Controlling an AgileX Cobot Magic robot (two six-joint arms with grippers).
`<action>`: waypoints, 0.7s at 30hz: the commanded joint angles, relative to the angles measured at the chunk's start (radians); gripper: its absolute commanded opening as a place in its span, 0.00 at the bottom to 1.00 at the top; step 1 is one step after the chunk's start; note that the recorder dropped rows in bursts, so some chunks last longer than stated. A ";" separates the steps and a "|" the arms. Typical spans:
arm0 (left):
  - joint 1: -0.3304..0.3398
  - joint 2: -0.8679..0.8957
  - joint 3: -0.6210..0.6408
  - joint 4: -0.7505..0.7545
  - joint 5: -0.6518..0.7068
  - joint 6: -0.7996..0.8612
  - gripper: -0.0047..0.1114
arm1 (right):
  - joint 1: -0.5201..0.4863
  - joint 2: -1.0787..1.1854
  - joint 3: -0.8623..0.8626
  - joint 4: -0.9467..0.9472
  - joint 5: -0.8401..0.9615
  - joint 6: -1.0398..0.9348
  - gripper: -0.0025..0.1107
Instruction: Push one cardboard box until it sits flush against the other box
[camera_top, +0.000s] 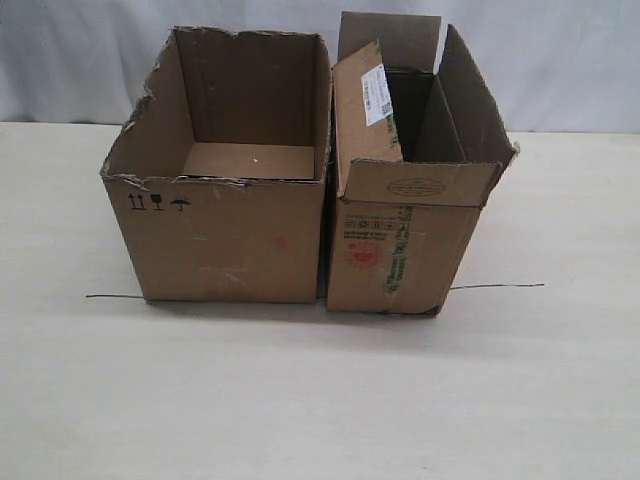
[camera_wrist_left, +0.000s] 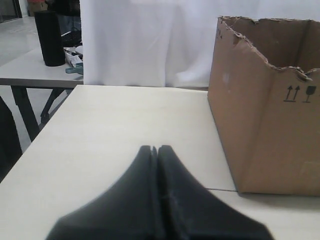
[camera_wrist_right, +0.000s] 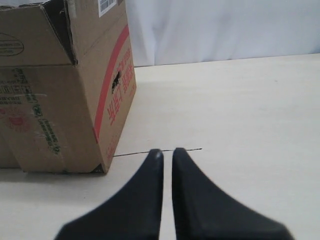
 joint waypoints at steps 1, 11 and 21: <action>-0.006 -0.002 0.003 0.001 -0.003 0.000 0.04 | -0.006 -0.004 0.003 -0.008 0.003 -0.004 0.07; -0.006 -0.002 0.003 0.001 -0.003 0.000 0.04 | -0.006 -0.004 0.003 -0.008 0.003 -0.004 0.07; -0.006 -0.002 0.003 0.001 -0.008 0.000 0.04 | -0.013 -0.004 0.003 -0.006 0.003 -0.004 0.07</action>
